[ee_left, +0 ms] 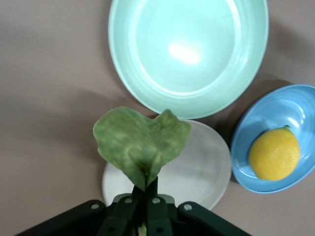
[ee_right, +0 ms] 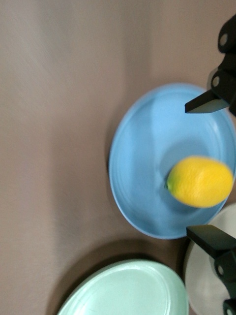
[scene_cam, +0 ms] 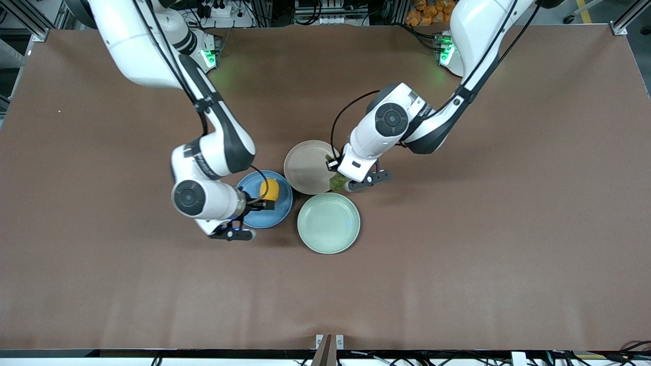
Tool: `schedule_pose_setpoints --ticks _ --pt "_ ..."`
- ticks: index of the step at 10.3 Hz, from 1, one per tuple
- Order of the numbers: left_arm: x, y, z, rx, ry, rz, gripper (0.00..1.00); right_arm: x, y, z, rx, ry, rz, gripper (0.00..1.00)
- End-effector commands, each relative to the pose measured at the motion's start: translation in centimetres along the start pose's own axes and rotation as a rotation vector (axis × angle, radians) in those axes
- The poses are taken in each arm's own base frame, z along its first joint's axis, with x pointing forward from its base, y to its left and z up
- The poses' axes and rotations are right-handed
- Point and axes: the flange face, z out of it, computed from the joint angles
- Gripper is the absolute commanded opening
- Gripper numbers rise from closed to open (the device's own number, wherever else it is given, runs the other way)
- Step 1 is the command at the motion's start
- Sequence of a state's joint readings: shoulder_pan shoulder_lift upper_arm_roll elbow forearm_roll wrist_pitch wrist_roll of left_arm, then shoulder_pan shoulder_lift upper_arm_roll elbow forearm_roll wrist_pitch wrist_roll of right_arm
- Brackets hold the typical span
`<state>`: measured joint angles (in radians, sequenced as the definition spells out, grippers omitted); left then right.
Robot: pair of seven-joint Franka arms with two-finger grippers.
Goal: Place lemon and lettuce in plates
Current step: 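Release the lemon on the blue plate while the left gripper lowers lettuce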
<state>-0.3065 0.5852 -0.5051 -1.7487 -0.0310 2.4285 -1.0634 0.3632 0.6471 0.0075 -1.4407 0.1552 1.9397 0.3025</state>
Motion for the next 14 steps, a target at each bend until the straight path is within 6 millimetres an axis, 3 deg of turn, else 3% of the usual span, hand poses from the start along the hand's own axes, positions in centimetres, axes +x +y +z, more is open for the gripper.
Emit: schedule_pose_setpoints --ticks 1,2,3,6,8,9,10,12,14 --pt "-1.3 2.0 2.9 -0.075 -0.004 -0.037 0.0 0.3 4.9 -7.2 -0.021 0.064 -0.018 1.0" --pt "-2.6 2.6 4.5 -0.095 -0.007 -0.041 0.0 -0.3 5.9 -9.9 -0.025 0.092 -0.011 1.0" --pt "-3.8 3.0 5.6 -0.111 -0.006 -0.06 0.0 -0.7 8.3 -13.0 -0.067 0.134 -0.006 1.0" --pt "-6.0 2.6 8.2 -0.067 -0.024 -0.086 0.0 -4.6 11.7 -21.1 -0.095 0.163 0.015 1.0" --pt "-6.1 2.0 9.1 -0.045 -0.032 -0.105 0.0 -7.2 15.1 -24.8 -0.094 0.193 -0.042 1.0" --pt "-6.0 1.7 9.7 -0.037 -0.038 -0.11 0.07 -8.1 16.6 -26.6 -0.09 0.222 -0.025 1.0" --pt "-5.9 1.6 9.8 -0.034 -0.037 -0.11 0.99 -9.1 17.9 -28.7 -0.086 0.256 -0.01 1.0" --pt "-5.0 1.4 7.9 0.051 0.011 -0.033 1.0 -12.0 20.0 -32.7 -0.079 0.308 0.02 1.0" --pt "-4.0 1.9 3.6 0.082 0.054 -0.009 1.0 -13.1 20.6 -34.4 -0.068 0.317 0.033 1.0"
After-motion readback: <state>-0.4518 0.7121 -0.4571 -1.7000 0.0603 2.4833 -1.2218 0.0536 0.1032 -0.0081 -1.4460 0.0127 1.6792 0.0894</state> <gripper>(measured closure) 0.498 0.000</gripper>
